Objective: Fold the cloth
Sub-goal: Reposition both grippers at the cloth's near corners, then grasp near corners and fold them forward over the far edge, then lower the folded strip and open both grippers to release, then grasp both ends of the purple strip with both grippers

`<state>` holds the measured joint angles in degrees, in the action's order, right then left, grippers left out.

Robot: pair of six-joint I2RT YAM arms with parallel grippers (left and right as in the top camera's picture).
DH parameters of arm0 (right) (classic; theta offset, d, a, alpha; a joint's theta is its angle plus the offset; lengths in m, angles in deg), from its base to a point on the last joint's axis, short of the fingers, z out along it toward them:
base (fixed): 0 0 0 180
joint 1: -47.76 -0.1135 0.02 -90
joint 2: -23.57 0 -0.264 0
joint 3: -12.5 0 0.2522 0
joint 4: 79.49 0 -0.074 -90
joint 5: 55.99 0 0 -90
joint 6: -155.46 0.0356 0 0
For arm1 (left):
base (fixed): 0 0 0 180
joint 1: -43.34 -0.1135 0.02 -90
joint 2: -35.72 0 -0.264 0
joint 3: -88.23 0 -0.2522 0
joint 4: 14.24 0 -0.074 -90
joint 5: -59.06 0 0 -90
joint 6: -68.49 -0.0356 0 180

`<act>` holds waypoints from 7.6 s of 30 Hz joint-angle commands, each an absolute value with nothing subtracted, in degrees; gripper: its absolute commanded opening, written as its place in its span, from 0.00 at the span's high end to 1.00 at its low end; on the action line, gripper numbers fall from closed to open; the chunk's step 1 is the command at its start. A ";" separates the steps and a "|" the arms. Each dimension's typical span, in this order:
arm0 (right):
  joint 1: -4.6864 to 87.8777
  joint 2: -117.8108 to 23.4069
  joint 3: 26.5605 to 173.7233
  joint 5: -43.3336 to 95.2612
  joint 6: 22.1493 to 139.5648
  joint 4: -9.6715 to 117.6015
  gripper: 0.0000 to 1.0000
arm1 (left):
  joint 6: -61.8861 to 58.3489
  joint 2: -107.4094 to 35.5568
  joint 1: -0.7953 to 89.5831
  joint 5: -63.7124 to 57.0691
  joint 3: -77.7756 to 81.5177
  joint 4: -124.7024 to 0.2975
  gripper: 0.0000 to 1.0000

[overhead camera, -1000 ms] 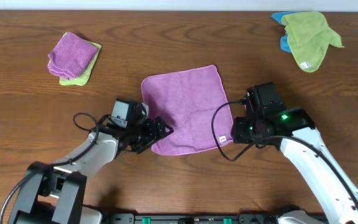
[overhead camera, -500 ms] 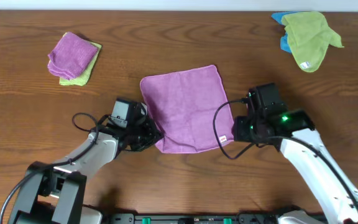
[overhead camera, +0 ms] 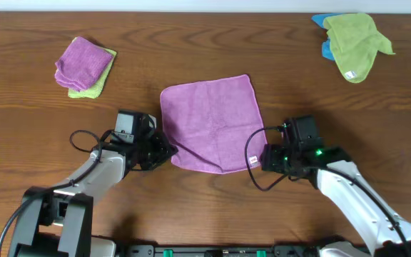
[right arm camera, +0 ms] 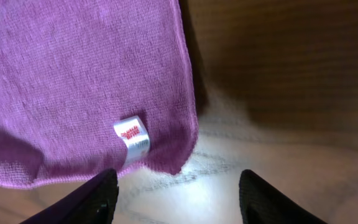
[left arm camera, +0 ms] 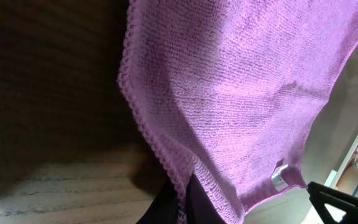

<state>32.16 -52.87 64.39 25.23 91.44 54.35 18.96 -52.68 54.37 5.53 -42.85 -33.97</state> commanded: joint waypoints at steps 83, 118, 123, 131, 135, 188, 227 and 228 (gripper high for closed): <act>31.92 -58.01 62.86 14.08 103.52 64.90 0.99 | 13.61 -50.49 50.00 17.01 -43.22 -40.71 0.94; 30.11 -48.55 62.91 23.75 104.22 73.98 0.99 | 33.02 -37.99 50.24 2.67 -42.83 -36.86 0.94; 30.11 -53.92 63.02 23.72 104.42 81.06 0.99 | 34.70 -38.21 50.24 -2.84 -42.83 -34.21 0.94; 30.11 -60.63 67.00 25.89 104.35 84.64 0.99 | 39.22 -43.37 51.40 -7.39 -42.83 -25.19 0.94; 30.11 -63.10 68.68 26.74 104.11 86.50 0.99 | 40.12 -47.37 51.40 -7.39 -42.83 -19.24 0.94; 30.11 -79.80 72.39 34.00 102.47 102.24 0.87 | 35.46 -68.11 51.22 -17.20 -34.24 -1.19 0.73; 31.84 -55.80 72.39 26.06 116.83 75.31 0.01 | 19.33 -58.27 46.33 -1.79 -15.57 -41.17 0.91; 31.84 -55.80 72.39 26.04 117.21 75.09 0.01 | 18.92 -58.27 46.66 -2.25 -15.42 -41.38 0.94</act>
<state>31.51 -56.28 71.65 27.33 114.08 75.51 22.90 -59.28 46.00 -1.29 -17.36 -40.23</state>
